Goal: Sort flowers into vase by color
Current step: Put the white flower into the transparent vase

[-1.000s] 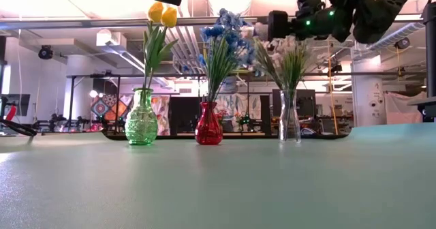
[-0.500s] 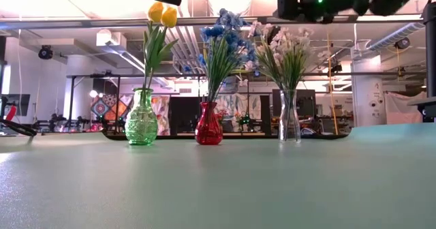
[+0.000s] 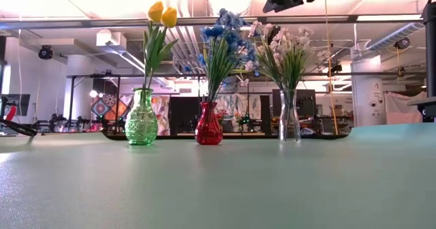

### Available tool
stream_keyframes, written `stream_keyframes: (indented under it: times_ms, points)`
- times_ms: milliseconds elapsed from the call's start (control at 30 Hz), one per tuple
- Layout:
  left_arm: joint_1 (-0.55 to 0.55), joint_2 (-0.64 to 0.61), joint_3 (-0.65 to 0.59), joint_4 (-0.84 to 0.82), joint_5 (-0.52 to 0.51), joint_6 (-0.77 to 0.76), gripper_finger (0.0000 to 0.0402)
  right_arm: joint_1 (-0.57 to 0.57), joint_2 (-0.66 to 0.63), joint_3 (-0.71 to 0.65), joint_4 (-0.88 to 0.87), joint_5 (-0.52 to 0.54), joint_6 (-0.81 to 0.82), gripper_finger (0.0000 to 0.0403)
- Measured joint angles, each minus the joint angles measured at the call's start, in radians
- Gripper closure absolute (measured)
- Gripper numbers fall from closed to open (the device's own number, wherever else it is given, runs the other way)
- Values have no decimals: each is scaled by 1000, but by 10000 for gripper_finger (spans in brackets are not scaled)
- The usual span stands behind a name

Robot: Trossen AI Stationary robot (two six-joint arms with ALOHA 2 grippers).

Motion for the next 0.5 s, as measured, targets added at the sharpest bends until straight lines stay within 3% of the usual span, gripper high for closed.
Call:
stream_keyframes:
  times_ms: [100, 233, 500]
  points:
    - [-11, 0, 67, -118, 5, -38, 171, -47, 78, 132, -146, -3, 40, 163]
    - [-14, 0, 114, -229, 4, -82, 171, -113, 165, 281, -309, -117, 108, 143]
    - [-13, 1, 98, -264, 3, -107, 171, -187, 285, 408, -293, -185, 42, 88]
